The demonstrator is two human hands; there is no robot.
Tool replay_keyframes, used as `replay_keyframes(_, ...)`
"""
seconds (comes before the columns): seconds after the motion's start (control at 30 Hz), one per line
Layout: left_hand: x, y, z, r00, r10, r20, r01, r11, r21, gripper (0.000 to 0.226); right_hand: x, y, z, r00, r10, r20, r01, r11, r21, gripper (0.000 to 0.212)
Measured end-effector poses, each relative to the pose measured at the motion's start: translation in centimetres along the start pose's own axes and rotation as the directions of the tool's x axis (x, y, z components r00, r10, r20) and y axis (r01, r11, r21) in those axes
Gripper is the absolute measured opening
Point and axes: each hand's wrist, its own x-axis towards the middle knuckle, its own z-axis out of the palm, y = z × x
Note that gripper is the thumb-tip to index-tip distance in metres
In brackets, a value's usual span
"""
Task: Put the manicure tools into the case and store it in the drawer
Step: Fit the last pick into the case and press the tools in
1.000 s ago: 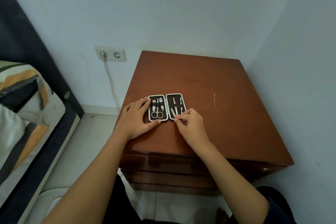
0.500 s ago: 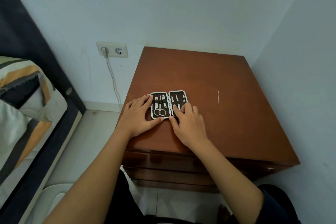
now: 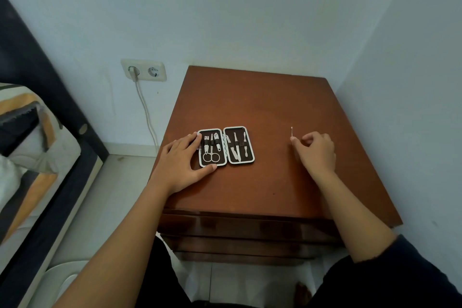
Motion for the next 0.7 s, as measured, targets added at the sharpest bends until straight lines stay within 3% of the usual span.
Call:
replay_keyframes(0.2,0.0,-0.1,0.0,1.000,-0.002,0.002,0.003,1.000,-0.009,0.099,0.7,-1.4,1.6,1.000,-0.001,0.029,0.004,0.996,-0.095,0.019)
replay_keyframes(0.37,0.0,0.0,-0.1,1.000,-0.013,0.008,0.013,1.000,-0.006,0.099,-0.2,-2.2,1.7,0.993,-0.038,0.112,0.055,0.987,-0.153,0.018)
replay_keyframes(0.43,0.0,0.0,0.0,1.000,-0.012,0.008,0.012,1.000,-0.005,0.099,-1.8,-2.6,2.0,0.980,-0.129,0.149,0.140,0.988,-0.069,0.015)
replay_keyframes(0.53,0.0,0.0,0.1,1.000,-0.011,0.009,0.011,1.000,-0.008,0.100,-4.7,-3.5,2.8,0.942,-0.297,0.158,0.257,0.939,0.229,0.010)
replay_keyframes(0.7,-0.1,0.1,0.0,1.000,-0.012,0.014,0.012,1.000,0.001,0.101,-7.3,-4.4,3.7,0.888,-0.434,0.151,0.383,0.880,0.280,0.011)
